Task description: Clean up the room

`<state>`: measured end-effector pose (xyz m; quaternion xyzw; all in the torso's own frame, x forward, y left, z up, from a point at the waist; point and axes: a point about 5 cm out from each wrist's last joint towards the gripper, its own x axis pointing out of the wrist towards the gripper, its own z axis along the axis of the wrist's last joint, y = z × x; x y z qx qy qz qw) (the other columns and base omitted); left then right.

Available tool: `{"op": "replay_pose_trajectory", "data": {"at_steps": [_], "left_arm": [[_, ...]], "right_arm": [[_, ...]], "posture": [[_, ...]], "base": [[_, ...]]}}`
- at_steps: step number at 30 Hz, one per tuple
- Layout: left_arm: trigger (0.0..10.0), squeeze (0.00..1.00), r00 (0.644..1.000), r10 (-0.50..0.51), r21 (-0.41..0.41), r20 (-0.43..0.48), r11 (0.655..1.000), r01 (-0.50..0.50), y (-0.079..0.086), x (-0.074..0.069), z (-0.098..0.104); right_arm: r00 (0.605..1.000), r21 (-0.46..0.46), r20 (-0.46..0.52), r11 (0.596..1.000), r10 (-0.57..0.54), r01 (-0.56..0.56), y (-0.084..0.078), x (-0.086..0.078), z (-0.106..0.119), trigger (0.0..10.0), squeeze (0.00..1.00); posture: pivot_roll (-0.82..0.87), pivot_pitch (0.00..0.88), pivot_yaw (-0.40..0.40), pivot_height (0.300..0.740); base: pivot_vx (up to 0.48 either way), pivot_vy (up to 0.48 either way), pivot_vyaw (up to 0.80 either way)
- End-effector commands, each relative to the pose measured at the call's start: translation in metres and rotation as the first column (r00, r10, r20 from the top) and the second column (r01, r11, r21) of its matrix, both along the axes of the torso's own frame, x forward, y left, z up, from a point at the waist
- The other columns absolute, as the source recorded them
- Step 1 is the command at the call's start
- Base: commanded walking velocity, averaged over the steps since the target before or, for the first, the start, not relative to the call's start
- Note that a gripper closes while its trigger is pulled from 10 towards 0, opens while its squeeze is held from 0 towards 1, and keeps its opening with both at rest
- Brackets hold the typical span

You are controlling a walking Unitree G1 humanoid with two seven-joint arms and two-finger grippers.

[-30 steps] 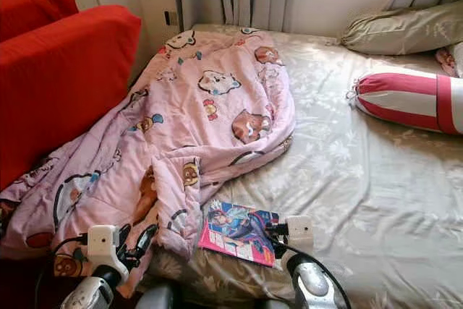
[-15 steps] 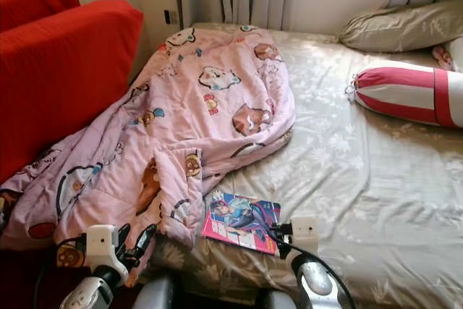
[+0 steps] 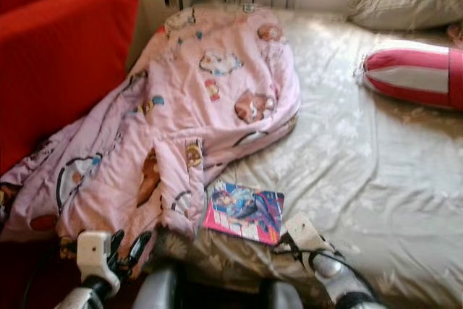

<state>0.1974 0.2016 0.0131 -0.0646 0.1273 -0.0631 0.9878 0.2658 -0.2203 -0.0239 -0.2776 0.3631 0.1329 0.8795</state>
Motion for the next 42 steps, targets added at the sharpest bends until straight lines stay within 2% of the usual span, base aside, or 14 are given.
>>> {"op": "replay_pose_trajectory", "data": {"at_steps": [1, 3, 4, 5, 6, 7, 11, 13, 15, 16, 17, 26, 37, 42], "left_arm": [[10.0, 0.0, 1.0, -0.012, -0.001, -0.017, 1.0, 0.012, 0.002, -0.007, 0.001], [10.0, 0.0, 1.0, -0.011, 0.001, -0.02, 1.0, 0.011, 0.003, -0.009, 0.002], [10.0, 0.0, 0.999, -0.006, 0.001, -0.032, 1.0, 0.006, 0.006, -0.013, 0.004], [10.0, 0.0, 0.999, -0.006, 0.001, -0.032, 1.0, 0.006, 0.006, -0.013, 0.004], [10.0, 0.0, 0.999, -0.009, 0.005, -0.045, 1.0, 0.009, 0.007, -0.017, 0.004], [10.0, 0.0, 0.999, -0.012, 0.007, -0.049, 1.0, 0.012, 0.007, -0.018, 0.004], [10.0, 0.0, 0.999, -0.008, 0.007, -0.049, 1.0, 0.008, 0.008, -0.022, 0.007], [10.0, 0.0, 0.999, -0.001, 0.009, -0.054, 1.0, 0.001, 0.009, -0.026, 0.011], [10.0, 0.0, 0.998, 0.001, 0.009, -0.057, 1.0, 0.0, 0.009, -0.028, 0.014], [10.0, 0.0, 0.998, 0.001, 0.008, -0.06, 1.0, -0.001, 0.009, -0.029, 0.014], [10.0, 0.0, 0.998, -0.002, 0.006, -0.065, 1.0, 0.002, 0.008, -0.03, 0.014], [10.0, 0.0, 0.995, -0.005, 0.005, -0.099, 1.0, 0.006, 0.01, -0.035, 0.018], [10.0, 0.0, 0.993, -0.008, 0.008, -0.12, 1.0, 0.009, 0.009, -0.042, 0.018], [10.0, 0.0, 0.99, -0.025, 0.011, -0.137, 1.0, 0.027, 0.006, -0.046, 0.017]], "right_arm": [[0.999, -0.032, 0.001, 0.999, 0.042, -0.042, -0.005, 0.007, 0.008, 10.0, 1.0], [0.998, -0.055, 0.008, 0.997, 0.063, -0.062, -0.007, 0.012, 0.012, 10.0, 1.0], [0.989, -0.124, 0.0, 0.981, 0.149, -0.148, -0.007, 0.019, 0.019, 10.0, 1.0], [0.989, -0.124, 0.0, 0.981, 0.149, -0.148, -0.007, 0.019, 0.019, 10.0, 1.0], [0.971, -0.211, -0.013, 0.948, 0.239, -0.237, -0.008, 0.026, 0.026, 10.0, 1.0], [0.965, -0.238, -0.016, 0.936, 0.263, -0.259, -0.008, 0.029, 0.029, 10.0, 1.0], [0.946, -0.25, -0.023, 0.914, 0.323, -0.318, -0.006, 0.035, 0.035, 10.0, 1.0], [0.915, -0.278, -0.047, 0.875, 0.4, -0.397, -0.002, 0.044, 0.044, 10.0, 1.0], [0.911, -0.292, -0.059, 0.866, 0.407, -0.406, -0.003, 0.044, 0.045, 10.0, 1.0], [0.909, -0.284, -0.085, 0.865, 0.408, -0.415, -0.003, 0.044, 0.045, 10.0, 0.73], [0.908, -0.278, -0.099, 0.865, 0.407, -0.418, -0.004, 0.043, 0.044, 10.0, 0.0], [0.85, -0.298, -0.159, 0.797, 0.501, -0.526, 0.001, 0.049, 0.051, 10.0, 0.0], [0.822, -0.346, -0.191, 0.747, 0.536, -0.568, 0.003, 0.051, 0.053, 10.0, 0.0], [0.819, -0.343, -0.197, 0.744, 0.54, -0.573, 0.005, 0.05, 0.052, 10.0, 0.0]], "posture": [[0.21, 0.266, 0.02, 0.627], [0.21, 0.27, 0.021, 0.627], [0.21, 0.287, 0.028, 0.627], [0.21, 0.287, 0.028, 0.627], [0.22, 0.295, 0.027, 0.627], [0.22, 0.295, 0.027, 0.627], [0.23, 0.307, 0.029, 0.627], [0.24, 0.32, 0.031, 0.627], [0.24, 0.324, 0.031, 0.627], [0.24, 0.327, 0.032, 0.627], [0.25, 0.331, 0.031, 0.627], [0.26, 0.339, 0.031, 0.627], [0.26, 0.353, 0.036, 0.627], [0.27, 0.361, 0.038, 0.627]], "base": [[0.0, 0.0, 0.0], [0.0, 0.0, 0.0], [0.0, 0.0, 0.0], [0.0, 0.0, 0.0], [0.0, 0.0, 0.0], [0.0, 0.0, 0.0], [0.0, 0.0, 0.0], [0.0, 0.0, 0.0], [0.0, 0.0, 0.0], [0.0, 0.0, 0.0], [0.0, 0.0, 0.0], [0.0, 0.0, 0.0], [0.0, 0.0, 0.0], [0.0, 0.0, 0.0]]}}
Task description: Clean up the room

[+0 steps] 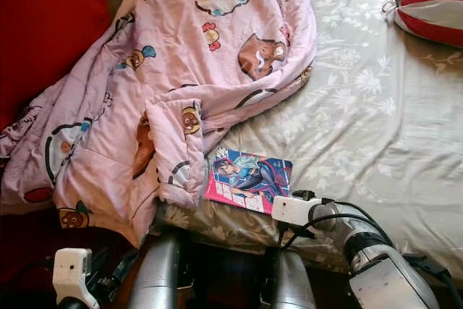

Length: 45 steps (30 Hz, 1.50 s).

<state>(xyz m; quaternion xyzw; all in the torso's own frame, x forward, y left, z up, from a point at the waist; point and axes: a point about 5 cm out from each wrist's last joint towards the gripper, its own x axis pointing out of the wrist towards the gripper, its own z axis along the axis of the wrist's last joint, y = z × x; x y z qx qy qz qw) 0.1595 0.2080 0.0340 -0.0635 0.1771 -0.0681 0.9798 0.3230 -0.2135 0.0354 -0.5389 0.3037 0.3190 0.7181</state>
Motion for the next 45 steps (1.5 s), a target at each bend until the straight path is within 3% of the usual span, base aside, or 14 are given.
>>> {"op": "replay_pose_trajectory", "data": {"at_steps": [1, 7, 8, 9, 10, 35, 45], "left_arm": [[10.0, 0.0, 0.999, -0.01, 0.006, -0.037, 1.0, 0.01, 0.0, -0.008, -0.003], [10.0, 0.0, 0.999, -0.01, 0.001, -0.04, 1.0, 0.01, -0.002, -0.011, -0.002], [10.0, 0.0, 0.999, -0.012, 0.001, -0.042, 1.0, 0.012, -0.002, -0.011, -0.002], [10.0, 0.0, 0.999, -0.013, 0.0, -0.043, 1.0, 0.013, -0.002, -0.011, -0.002], [10.0, 0.0, 0.999, -0.012, 0.0, -0.042, 1.0, 0.012, -0.003, -0.012, -0.002], [10.0, 0.0, 0.997, -0.043, -0.008, -0.061, 0.999, 0.042, -0.018, -0.02, -0.005], [10.0, 0.0, 0.997, -0.048, -0.004, -0.063, 0.999, 0.048, -0.02, -0.011, -0.012]], "right_arm": [[0.999, -0.012, -0.039, 1.0, 0.0, 0.0, -0.002, -0.007, -0.008, 10.0, 0.0], [0.999, -0.014, -0.033, 1.0, -0.007, 0.007, -0.001, -0.008, -0.01, 10.0, 0.0], [0.999, -0.014, -0.034, 1.0, -0.007, 0.007, -0.001, -0.008, -0.01, 3.5, 0.0], [0.999, -0.014, -0.034, 1.0, -0.007, 0.007, 0.0, -0.008, -0.011, 3.5, 0.0], [0.999, -0.016, -0.033, 1.0, -0.006, 0.006, 0.0, -0.009, -0.011, 0.0, 0.0], [1.0, -0.062, -0.016, 0.998, 0.024, -0.025, 0.003, -0.016, -0.021, 0.0, 0.0], [0.998, -0.046, 0.035, 0.998, -0.052, 0.054, -0.008, -0.016, -0.019, 0.0, 0.0]], "posture": [[0.27, 0.361, 0.038, 0.627], [0.27, 0.373, 0.041, 0.627], [0.27, 0.374, 0.041, 0.627], [0.27, 0.374, 0.041, 0.627], [0.27, 0.377, 0.041, 0.627], [0.27, 0.371, 0.035, 0.627], [0.25, 0.328, 0.031, 0.627]], "base": [[0.0, 0.0, 0.0], [0.0, 0.0, 0.0], [0.0, 0.0, 0.0], [0.0, 0.0, 0.0], [0.0, 0.0, 0.0], [0.0, 0.0, 0.0], [0.0, 0.0, 0.0]]}}
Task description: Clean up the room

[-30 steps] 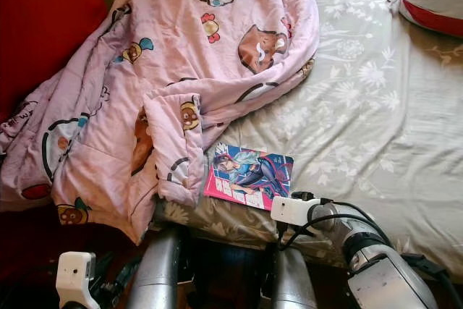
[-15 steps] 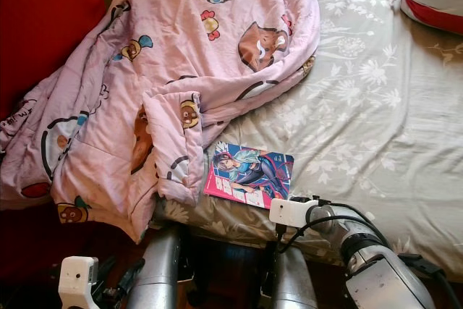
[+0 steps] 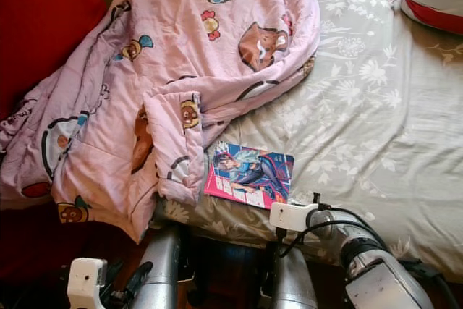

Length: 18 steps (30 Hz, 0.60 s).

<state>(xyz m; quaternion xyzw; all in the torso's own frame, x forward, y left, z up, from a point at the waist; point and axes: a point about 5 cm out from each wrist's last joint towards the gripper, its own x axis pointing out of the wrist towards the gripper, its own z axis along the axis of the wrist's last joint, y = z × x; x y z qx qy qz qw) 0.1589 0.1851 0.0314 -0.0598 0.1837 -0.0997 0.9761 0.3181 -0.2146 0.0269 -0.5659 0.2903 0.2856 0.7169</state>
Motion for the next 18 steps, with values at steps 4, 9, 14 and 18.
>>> {"op": "replay_pose_trajectory", "data": {"at_steps": [4, 9, 14, 18], "left_arm": [[10.0, 0.0, 0.998, 0.018, 0.004, -0.056, 1.0, -0.018, 0.003, -0.003, -0.016], [10.0, 0.0, 0.998, 0.026, 0.009, -0.057, 1.0, -0.026, 0.005, 0.007, -0.023], [10.0, 0.0, 0.999, 0.025, 0.011, -0.037, 1.0, -0.024, 0.006, 0.025, -0.027], [10.0, 0.0, 0.999, 0.024, 0.017, -0.03, 1.0, -0.023, 0.007, 0.035, -0.029]], "right_arm": [[0.997, 0.019, -0.037, 0.998, -0.063, 0.063, -0.008, -0.016, -0.016, 0.0, 0.0], [0.994, 0.059, -0.046, 0.993, -0.101, 0.104, -0.009, -0.023, -0.023, 0.0, 0.0], [0.976, 0.178, -0.031, 0.959, -0.217, 0.219, -0.015, -0.032, -0.029, 0.0, 0.0], [0.945, 0.276, -0.011, 0.907, -0.328, 0.319, -0.023, -0.035, -0.028, 0.0, 0.0]], "posture": [[0.24, 0.28, 0.02, 0.627], [0.23, 0.239, 0.016, 0.627], [0.2, 0.164, 0.014, 0.627], [0.17, 0.1, 0.019, 0.627]], "base": [[0.0, 0.0, 0.0], [0.0, 0.0, 0.0], [0.0, 0.0, 0.0], [0.0, 0.0, 0.0]]}}
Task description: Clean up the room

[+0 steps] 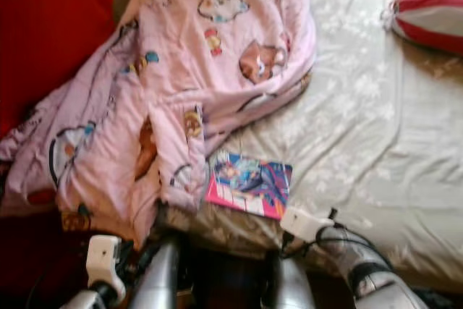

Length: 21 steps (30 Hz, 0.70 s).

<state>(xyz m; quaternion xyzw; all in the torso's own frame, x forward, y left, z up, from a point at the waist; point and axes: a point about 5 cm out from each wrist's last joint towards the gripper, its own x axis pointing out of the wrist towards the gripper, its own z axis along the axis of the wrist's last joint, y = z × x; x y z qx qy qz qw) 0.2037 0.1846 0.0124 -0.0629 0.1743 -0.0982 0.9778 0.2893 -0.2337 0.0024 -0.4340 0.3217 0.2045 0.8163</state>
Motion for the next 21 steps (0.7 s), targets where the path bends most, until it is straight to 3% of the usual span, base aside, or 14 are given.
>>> {"op": "replay_pose_trajectory", "data": {"at_steps": [1, 2, 8, 9, 10, 11, 12, 13, 14, 15, 16, 18, 20, 21], "left_arm": [[10.0, 0.0, 0.999, 0.02, 0.026, -0.046, 0.999, -0.019, 0.008, -0.005, -0.012], [10.0, 0.0, 0.999, 0.024, 0.025, -0.039, 0.999, -0.023, 0.01, 0.002, -0.013], [10.0, 0.0, 0.999, 0.022, 0.026, -0.036, 0.999, -0.021, 0.01, 0.011, -0.015], [10.0, 0.0, 0.999, 0.021, 0.028, -0.035, 0.999, -0.02, 0.01, 0.012, -0.015], [10.0, 0.0, 0.999, 0.021, 0.028, -0.035, 0.999, -0.02, 0.01, 0.012, -0.015], [10.0, 0.0, 0.999, 0.022, 0.032, -0.034, 0.999, -0.021, 0.011, 0.015, -0.016], [10.0, 0.0, 0.999, 0.034, 0.042, -0.031, 0.999, -0.033, 0.015, 0.016, -0.018], [10.0, 0.0, 0.999, 0.034, 0.042, -0.031, 0.999, -0.033, 0.015, 0.016, -0.018], [10.0, 0.0, 0.999, 0.043, 0.043, -0.03, 0.998, -0.042, 0.016, 0.017, -0.018], [10.0, 0.0, 0.999, 0.043, 0.043, -0.03, 0.998, -0.042, 0.016, 0.017, -0.018], [10.0, 0.0, 0.998, 0.055, 0.038, -0.031, 0.998, -0.054, 0.017, 0.02, -0.019], [10.0, 0.0, 0.998, 0.062, 0.033, -0.031, 0.998, -0.061, 0.017, 0.022, -0.019], [10.0, 0.0, 0.998, 0.056, 0.029, -0.029, 0.998, -0.056, 0.016, 0.028, -0.02], [10.0, 0.0, 0.998, 0.056, 0.029, -0.029, 0.998, -0.056, 0.016, 0.028, -0.02]], "right_arm": [[0.995, 0.073, 0.024, 0.993, -0.092, 0.09, -0.006, -0.006, -0.003, 0.0, 0.0], [0.979, 0.172, 0.076, 0.97, -0.19, 0.175, -0.01, -0.007, -0.001, 0.0, 0.0], [0.939, 0.334, 0.147, 0.909, -0.31, 0.248, -0.007, -0.014, -0.003, 0.0, 0.0], [0.914, 0.414, 0.162, 0.866, -0.372, 0.28, -0.004, -0.018, -0.004, 0.0, 0.0], [0.914, 0.414, 0.162, 0.866, -0.372, 0.28, -0.004, -0.018, -0.004, 0.0, 0.0], [0.874, 0.481, 0.186, 0.817, -0.449, 0.318, -0.004, -0.02, -0.004, 0.0, 0.0], [0.723, 0.707, 0.164, 0.591, -0.671, 0.389, -0.001, -0.03, -0.003, 10.0, 0.0], [0.723, 0.707, 0.164, 0.591, -0.671, 0.389, -0.001, -0.03, -0.003, 10.0, 0.0], [0.66, 0.771, 0.108, 0.482, -0.744, 0.417, 0.001, -0.037, -0.007, 10.0, 0.0], [0.66, 0.771, 0.108, 0.482, -0.744, 0.417, 0.001, -0.037, -0.007, 10.0, 0.0], [0.632, 0.771, 0.078, 0.449, -0.771, 0.453, 0.004, -0.043, -0.014, 10.0, 0.0], [0.626, 0.756, 0.066, 0.449, -0.777, 0.477, 0.007, -0.047, -0.019, 10.0, 0.0], [0.671, 0.734, -0.02, 0.445, -0.741, 0.513, 0.026, -0.056, -0.036, 10.0, 0.0], [0.671, 0.734, -0.02, 0.445, -0.741, 0.513, 0.026, -0.056, -0.036, 10.0, 0.0]], "posture": [[0.16, 0.086, 0.024, 0.627], [0.14, 0.06, 0.031, 0.627], [0.12, 0.008, 0.038, 0.627], [0.11, 0.0, 0.04, 0.627], [0.11, 0.0, 0.04, 0.627], [0.11, 0.0, 0.037, 0.627], [0.1, 0.0, 0.035, 0.627], [0.1, 0.0, 0.035, 0.627], [0.1, 0.0, 0.033, 0.627], [0.1, 0.0, 0.033, 0.627], [0.09, 0.0, 0.044, 0.627], [0.09, 0.0, 0.047, 0.627], [0.07, 0.0, 0.058, 0.627], [0.07, 0.0, 0.058, 0.627]], "base": [[0.0, 0.0, 0.0], [0.0, 0.0, 0.0], [0.0, 0.0, 0.0], [0.0, 0.0, 0.0], [0.0, 0.0, 0.0], [0.0, 0.0, 0.0], [0.0, 0.0, 0.0], [0.0, 0.0, 0.0], [0.0, 0.0, 0.0], [0.0, 0.0, 0.0], [0.0, 0.0, 0.0], [0.0, 0.0, 0.0], [0.0, 0.0, 0.0], [0.0, 0.0, 0.0]]}}
